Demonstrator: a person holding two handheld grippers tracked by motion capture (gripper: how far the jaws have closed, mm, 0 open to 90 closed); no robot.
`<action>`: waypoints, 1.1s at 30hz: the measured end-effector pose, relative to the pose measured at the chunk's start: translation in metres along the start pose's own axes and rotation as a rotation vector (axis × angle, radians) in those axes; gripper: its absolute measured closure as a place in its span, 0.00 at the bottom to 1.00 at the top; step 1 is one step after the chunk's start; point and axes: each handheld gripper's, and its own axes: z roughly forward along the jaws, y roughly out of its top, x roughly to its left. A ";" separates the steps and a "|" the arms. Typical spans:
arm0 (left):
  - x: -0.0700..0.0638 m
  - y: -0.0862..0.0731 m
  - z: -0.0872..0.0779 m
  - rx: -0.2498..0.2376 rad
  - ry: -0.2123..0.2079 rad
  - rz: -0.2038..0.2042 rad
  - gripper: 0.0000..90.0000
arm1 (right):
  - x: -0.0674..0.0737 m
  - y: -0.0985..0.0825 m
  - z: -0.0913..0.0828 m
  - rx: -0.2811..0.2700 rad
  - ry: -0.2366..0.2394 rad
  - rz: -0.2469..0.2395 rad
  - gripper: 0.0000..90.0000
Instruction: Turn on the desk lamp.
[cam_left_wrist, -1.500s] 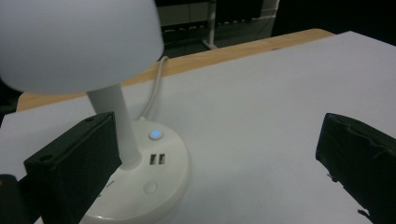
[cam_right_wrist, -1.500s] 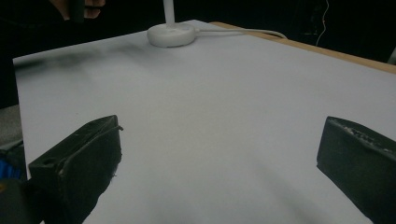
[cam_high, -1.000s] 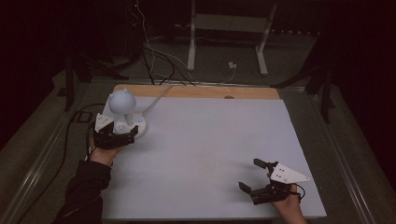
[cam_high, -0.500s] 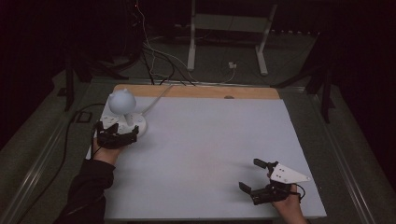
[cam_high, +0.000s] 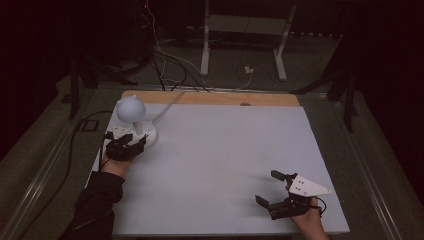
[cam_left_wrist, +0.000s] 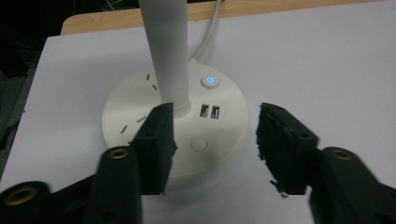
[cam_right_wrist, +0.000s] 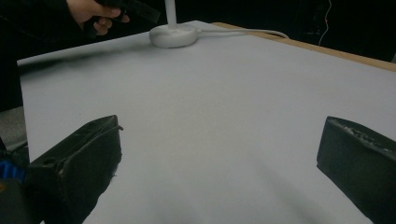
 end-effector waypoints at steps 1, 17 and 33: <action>0.000 0.000 0.000 0.003 0.008 0.002 0.58 | 0.000 0.000 0.000 0.000 0.000 0.001 0.00; 0.001 -0.002 0.008 0.031 0.000 0.040 0.93 | -0.001 0.000 0.002 0.006 0.006 0.002 0.00; 0.002 -0.006 0.020 0.020 -0.005 0.100 1.00 | -0.001 0.000 0.002 0.009 0.009 0.004 0.00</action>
